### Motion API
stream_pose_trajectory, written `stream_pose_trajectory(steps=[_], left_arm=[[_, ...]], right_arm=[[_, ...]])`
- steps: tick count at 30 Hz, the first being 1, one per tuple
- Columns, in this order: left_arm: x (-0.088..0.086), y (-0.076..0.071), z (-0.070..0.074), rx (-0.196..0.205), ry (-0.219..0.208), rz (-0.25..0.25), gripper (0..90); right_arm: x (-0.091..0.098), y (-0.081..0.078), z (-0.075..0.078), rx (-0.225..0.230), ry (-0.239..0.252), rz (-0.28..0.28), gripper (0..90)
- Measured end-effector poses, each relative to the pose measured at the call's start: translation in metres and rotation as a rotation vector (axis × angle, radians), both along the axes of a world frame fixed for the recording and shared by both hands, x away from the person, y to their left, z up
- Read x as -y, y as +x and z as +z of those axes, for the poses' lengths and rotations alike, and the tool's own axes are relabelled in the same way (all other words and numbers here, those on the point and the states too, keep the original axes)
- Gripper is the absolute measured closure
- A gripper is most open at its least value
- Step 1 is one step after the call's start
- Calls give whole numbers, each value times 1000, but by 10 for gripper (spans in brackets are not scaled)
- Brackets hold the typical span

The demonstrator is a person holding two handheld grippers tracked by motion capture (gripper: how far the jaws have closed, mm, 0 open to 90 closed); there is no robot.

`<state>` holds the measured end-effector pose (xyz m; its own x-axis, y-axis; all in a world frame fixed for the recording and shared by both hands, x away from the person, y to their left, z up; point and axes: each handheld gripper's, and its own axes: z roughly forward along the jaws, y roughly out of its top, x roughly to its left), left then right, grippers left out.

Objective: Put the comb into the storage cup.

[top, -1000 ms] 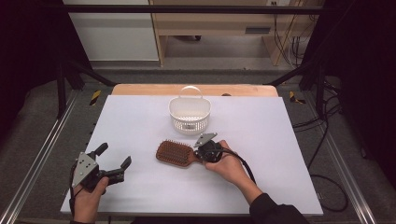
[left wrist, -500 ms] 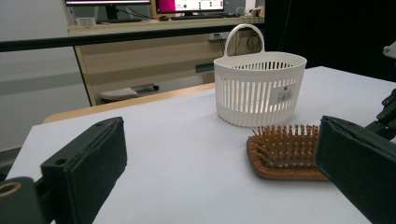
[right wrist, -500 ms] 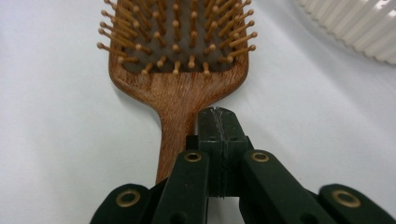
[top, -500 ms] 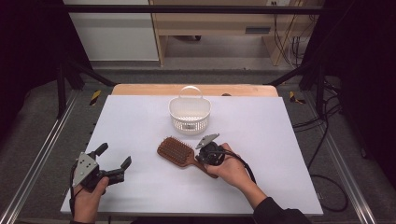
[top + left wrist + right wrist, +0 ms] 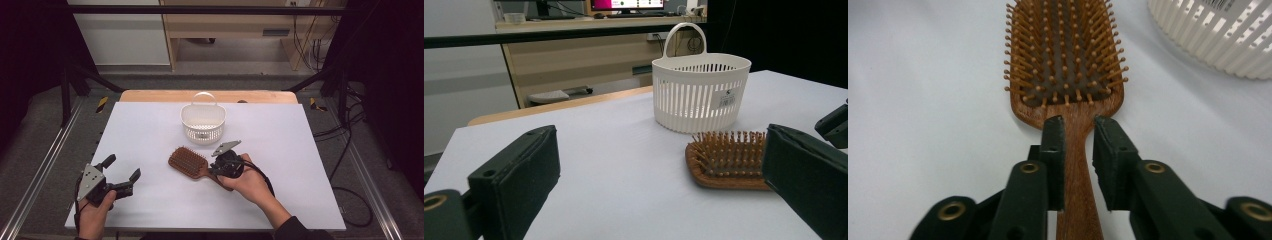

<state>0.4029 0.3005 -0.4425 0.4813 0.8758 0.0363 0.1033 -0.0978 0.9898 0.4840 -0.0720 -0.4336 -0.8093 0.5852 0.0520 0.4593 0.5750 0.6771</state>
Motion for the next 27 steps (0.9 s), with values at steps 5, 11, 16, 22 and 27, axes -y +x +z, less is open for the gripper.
stream_pose_trajectory(steps=[5, 11, 16, 22, 27], left_arm=[[1, -1, 0, -1, 5, 3, 24], [2, 0, 0, -4, 8, 2, 24], [2, -2, 0, -3, 15, 7, 24], [0, -3, 0, -1, 5, 24, 24], [2, -3, 0, -2, 8, 30, 24]], right_arm=[[-3, -4, 5, 23, -7, -3, 514], [-9, -4, 10, 16, -65, -33, 260], [-17, -3, 10, -39, -84, -59, 118], [-27, -5, 8, -90, -110, -38, 84], [-29, -4, 6, -101, -138, -19, 96]])
